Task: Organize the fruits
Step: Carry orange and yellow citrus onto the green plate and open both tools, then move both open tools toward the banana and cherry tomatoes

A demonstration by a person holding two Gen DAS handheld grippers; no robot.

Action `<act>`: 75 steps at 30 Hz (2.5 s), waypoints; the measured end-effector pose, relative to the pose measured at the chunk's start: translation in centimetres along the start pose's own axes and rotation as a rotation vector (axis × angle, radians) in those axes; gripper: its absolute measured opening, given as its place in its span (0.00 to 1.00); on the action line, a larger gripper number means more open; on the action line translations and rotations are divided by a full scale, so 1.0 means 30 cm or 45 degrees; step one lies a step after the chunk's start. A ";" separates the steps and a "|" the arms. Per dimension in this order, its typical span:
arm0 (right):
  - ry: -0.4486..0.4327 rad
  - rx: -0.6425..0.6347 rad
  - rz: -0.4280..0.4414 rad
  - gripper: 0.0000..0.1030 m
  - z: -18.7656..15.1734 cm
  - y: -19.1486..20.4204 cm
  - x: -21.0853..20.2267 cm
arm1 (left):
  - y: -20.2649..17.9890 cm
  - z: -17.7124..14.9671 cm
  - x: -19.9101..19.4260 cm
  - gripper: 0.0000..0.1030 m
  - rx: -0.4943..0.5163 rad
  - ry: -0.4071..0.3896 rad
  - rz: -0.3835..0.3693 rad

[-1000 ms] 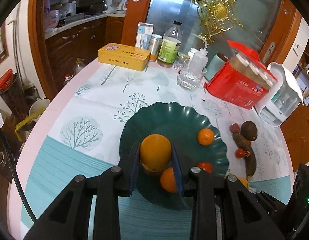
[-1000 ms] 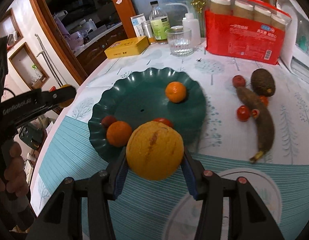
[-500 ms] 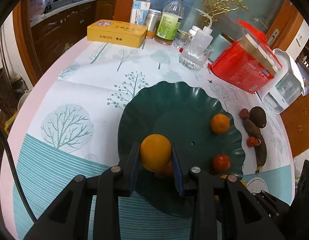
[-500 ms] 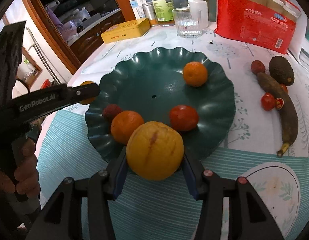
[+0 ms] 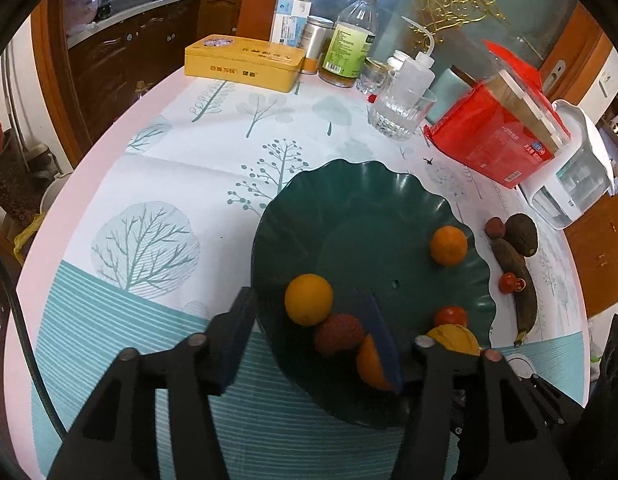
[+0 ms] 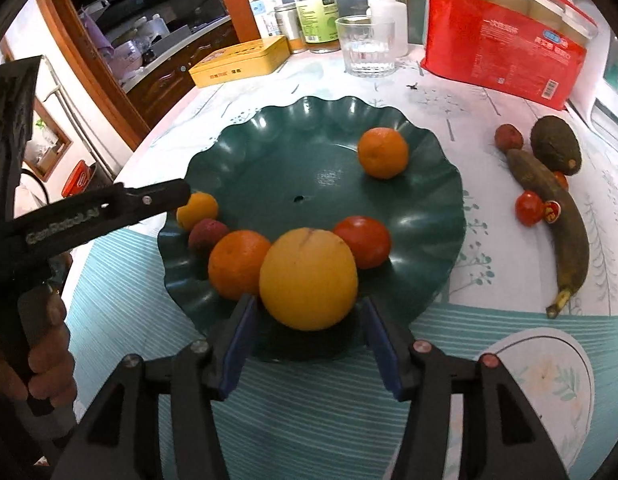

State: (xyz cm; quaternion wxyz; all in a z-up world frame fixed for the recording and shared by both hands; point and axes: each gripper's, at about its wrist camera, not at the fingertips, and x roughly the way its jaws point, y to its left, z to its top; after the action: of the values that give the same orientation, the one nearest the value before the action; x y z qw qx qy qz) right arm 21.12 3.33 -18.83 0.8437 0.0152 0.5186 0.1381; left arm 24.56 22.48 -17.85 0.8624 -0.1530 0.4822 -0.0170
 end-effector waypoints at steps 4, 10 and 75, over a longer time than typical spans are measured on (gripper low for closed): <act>-0.028 0.021 -0.019 0.62 -0.011 -0.008 -0.030 | -0.006 -0.007 -0.034 0.66 0.014 0.008 -0.001; -0.069 0.055 -0.039 0.63 -0.038 -0.023 -0.086 | -0.033 -0.031 -0.091 0.71 0.054 0.022 -0.013; -0.171 0.015 0.014 0.64 -0.017 -0.768 -0.181 | -0.892 -0.003 0.210 0.71 0.701 0.346 -0.057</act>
State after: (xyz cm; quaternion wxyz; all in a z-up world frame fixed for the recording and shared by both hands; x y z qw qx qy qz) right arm 23.38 -20.22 -18.23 0.8757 0.0323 0.4615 0.1383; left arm 31.01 -4.15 -15.62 0.7984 0.0796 0.5670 -0.1866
